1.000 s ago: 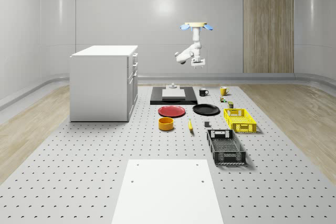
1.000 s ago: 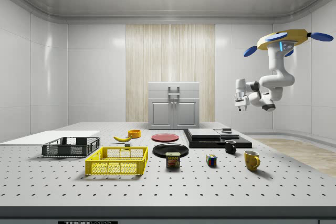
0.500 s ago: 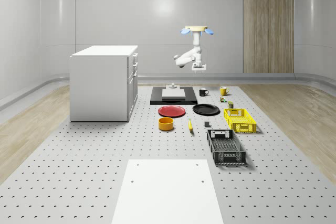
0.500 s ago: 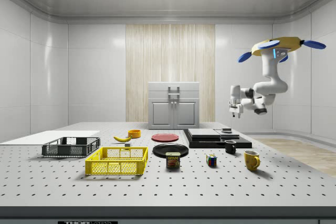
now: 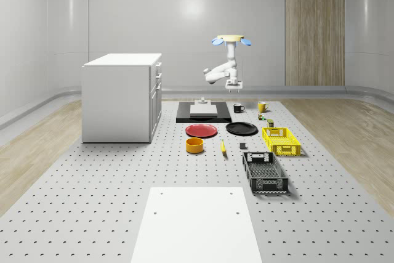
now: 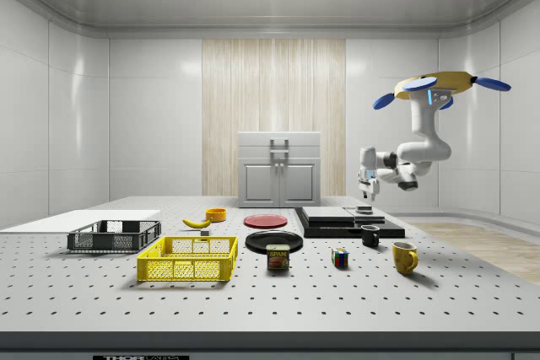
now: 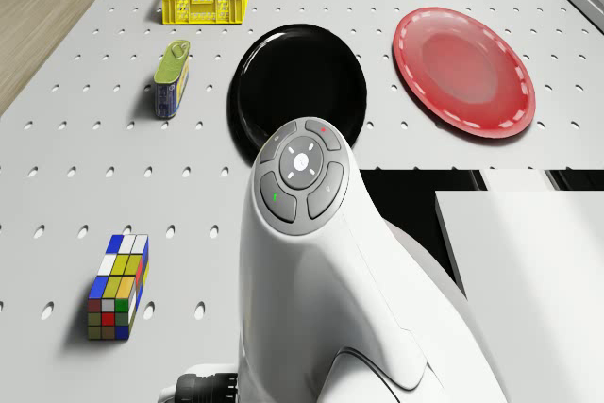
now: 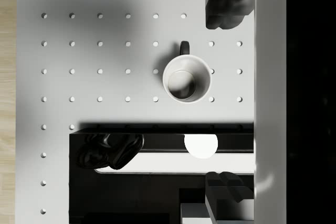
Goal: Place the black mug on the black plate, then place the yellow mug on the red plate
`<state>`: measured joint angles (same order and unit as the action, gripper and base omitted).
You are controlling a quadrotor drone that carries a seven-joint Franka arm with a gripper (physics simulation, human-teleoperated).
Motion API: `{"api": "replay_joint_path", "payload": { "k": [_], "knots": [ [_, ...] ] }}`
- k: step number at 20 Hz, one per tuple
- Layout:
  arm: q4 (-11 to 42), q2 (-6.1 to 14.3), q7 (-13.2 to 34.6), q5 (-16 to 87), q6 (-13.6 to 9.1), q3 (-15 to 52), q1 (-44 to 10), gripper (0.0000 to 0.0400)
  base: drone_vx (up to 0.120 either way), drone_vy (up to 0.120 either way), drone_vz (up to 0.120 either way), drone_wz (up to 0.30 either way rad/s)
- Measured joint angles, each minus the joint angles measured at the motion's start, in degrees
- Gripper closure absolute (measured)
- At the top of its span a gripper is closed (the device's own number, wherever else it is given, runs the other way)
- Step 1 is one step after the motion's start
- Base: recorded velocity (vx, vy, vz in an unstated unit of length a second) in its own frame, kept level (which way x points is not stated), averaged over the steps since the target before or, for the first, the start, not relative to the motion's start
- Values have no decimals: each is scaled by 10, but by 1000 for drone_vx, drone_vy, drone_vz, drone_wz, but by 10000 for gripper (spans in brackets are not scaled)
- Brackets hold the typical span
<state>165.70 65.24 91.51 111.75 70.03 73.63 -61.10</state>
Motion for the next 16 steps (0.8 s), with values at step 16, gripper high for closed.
{"api": "replay_joint_path", "payload": {
  "k": [16],
  "knots": [
    [-3,45,15,-23,40,14,-15,0,5,0,-120,0]
  ]
}}
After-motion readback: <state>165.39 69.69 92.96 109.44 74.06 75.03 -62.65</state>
